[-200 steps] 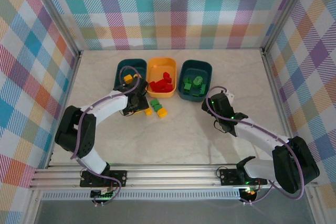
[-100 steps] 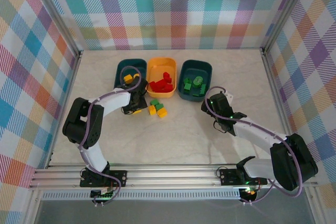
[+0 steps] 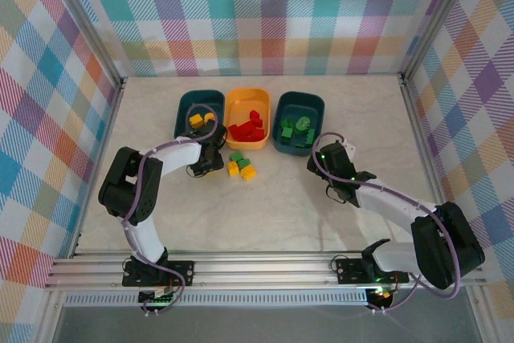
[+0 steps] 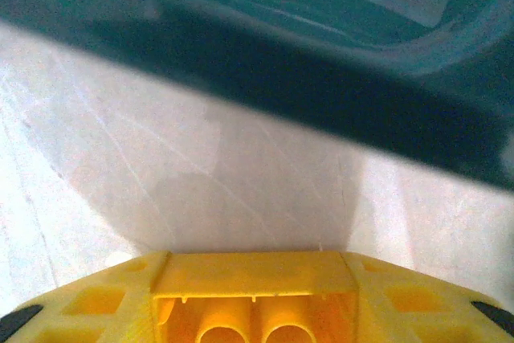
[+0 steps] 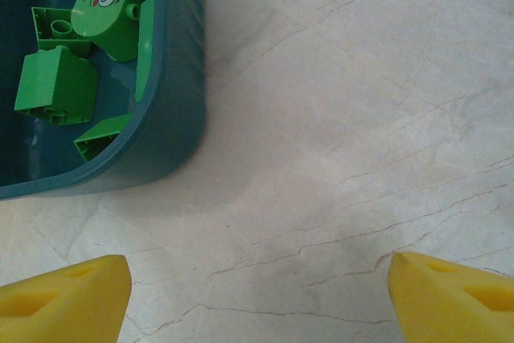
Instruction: Sort the legos into containers by color
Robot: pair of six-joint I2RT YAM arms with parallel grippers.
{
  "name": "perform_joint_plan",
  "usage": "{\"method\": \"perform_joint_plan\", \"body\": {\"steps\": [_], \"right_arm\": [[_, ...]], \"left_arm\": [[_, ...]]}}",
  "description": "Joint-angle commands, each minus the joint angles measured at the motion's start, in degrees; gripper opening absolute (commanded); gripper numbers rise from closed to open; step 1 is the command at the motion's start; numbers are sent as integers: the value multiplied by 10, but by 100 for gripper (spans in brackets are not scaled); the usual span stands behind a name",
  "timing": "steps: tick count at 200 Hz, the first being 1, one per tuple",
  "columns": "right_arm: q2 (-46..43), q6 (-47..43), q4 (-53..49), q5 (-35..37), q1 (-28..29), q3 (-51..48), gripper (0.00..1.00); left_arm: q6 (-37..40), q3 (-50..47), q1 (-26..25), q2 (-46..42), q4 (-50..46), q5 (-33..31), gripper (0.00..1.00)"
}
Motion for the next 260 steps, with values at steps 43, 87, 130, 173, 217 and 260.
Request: {"method": "perform_joint_plan", "body": {"steps": [43,87,130,173,217,260], "right_arm": [[9,-12,17,-9,-4,17,83],[40,-70,108,-166,-2,16,84],[89,-117,142,-270,24,44,87],[92,-130,138,-271,35,51,92],[102,-131,127,-267,37,59,93],[105,-130,122,-247,39,61,93]], "left_arm": [[17,101,42,-128,-44,56,39],[9,234,127,-7,-67,104,39],[18,349,147,130,-105,122,42],[25,395,148,187,-122,139,54],[45,403,147,142,-124,189,81],[45,276,99,-23,-63,232,96]]}}
